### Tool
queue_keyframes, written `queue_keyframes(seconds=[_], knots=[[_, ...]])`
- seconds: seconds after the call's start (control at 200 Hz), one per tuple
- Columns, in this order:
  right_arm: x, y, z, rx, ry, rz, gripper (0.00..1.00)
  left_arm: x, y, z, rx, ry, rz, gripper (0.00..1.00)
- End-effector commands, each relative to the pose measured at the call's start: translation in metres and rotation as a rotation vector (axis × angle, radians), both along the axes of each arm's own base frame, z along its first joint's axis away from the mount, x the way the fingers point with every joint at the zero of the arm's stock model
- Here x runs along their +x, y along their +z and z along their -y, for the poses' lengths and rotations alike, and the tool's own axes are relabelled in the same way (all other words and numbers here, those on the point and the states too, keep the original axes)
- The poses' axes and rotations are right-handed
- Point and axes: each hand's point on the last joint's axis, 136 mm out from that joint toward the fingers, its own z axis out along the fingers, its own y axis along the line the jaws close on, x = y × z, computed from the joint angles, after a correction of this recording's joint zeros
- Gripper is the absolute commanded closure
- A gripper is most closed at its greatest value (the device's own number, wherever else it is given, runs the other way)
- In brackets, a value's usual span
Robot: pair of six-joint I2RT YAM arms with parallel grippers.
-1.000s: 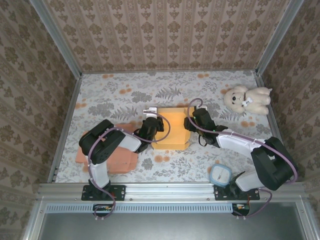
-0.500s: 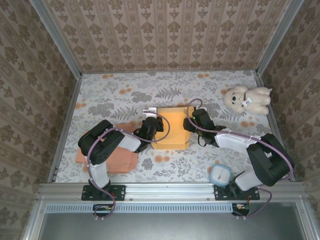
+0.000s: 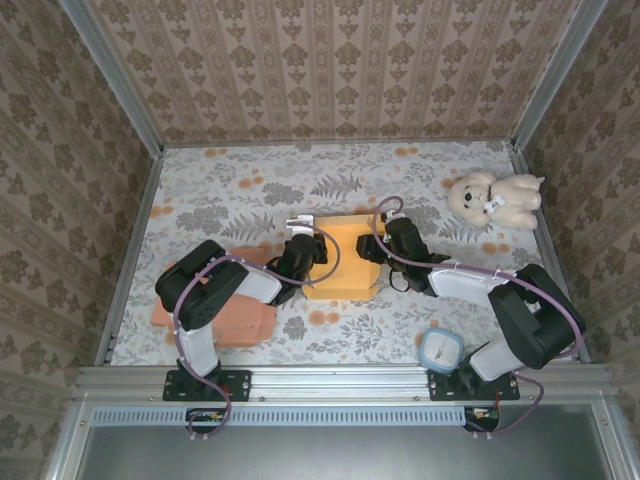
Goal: Fold the paper box
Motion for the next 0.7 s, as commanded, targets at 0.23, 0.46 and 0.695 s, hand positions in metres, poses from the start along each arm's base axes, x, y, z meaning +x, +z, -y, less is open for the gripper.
queue_keyframes(seconds=[0.23,0.46,0.695], knots=[[0.001,-0.022,-0.026,0.016,0.068,-0.041,0.43,-0.006,0.008,0.009,-0.043,-0.034,-0.002,1.00],[-0.002,-0.016,-0.034,0.004,0.094,-0.022,0.44,-0.005,0.006,0.007,-0.041,-0.023,-0.008,1.00],[-0.015,0.006,-0.013,-0.069,0.062,0.008,0.43,0.000,0.000,-0.003,-0.035,-0.002,-0.018,1.00]])
